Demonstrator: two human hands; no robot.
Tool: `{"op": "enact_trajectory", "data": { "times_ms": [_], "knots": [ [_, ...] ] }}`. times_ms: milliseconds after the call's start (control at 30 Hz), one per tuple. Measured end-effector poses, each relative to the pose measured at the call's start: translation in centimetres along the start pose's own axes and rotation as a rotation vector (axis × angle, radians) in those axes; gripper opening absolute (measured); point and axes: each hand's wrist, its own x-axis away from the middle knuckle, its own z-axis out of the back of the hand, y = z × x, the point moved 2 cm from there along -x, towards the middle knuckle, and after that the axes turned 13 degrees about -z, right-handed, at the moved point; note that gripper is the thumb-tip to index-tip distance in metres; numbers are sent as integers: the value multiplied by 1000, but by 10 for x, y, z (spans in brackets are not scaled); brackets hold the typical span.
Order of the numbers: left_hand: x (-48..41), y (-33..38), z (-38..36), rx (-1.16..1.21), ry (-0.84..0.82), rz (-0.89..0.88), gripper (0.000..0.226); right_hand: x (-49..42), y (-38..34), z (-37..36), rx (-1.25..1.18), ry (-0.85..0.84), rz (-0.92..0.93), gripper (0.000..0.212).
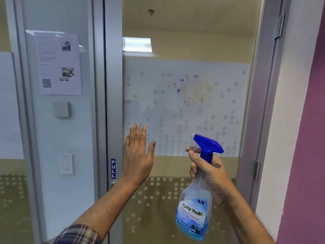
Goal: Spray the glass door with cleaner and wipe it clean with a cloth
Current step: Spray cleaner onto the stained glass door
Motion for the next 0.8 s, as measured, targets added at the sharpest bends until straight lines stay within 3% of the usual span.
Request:
{"op": "enact_trajectory", "data": {
  "times_ms": [233, 467, 600, 800],
  "knots": [
    [-56, -38, -82, -25, 3, -45, 67, -82, 4, 36, 23, 62, 12, 47],
    [-118, -87, -149, 6, 71, -67, 67, -156, -1, 71, -17, 174, 79, 22],
    [-151, -110, -186, -6, 88, -53, 70, -194, 0, 94, -32, 256, 110, 22],
    [-190, -130, -230, -99, 188, -75, 69, -235, 0, 151, -78, 364, 135, 38]
  ]
}}
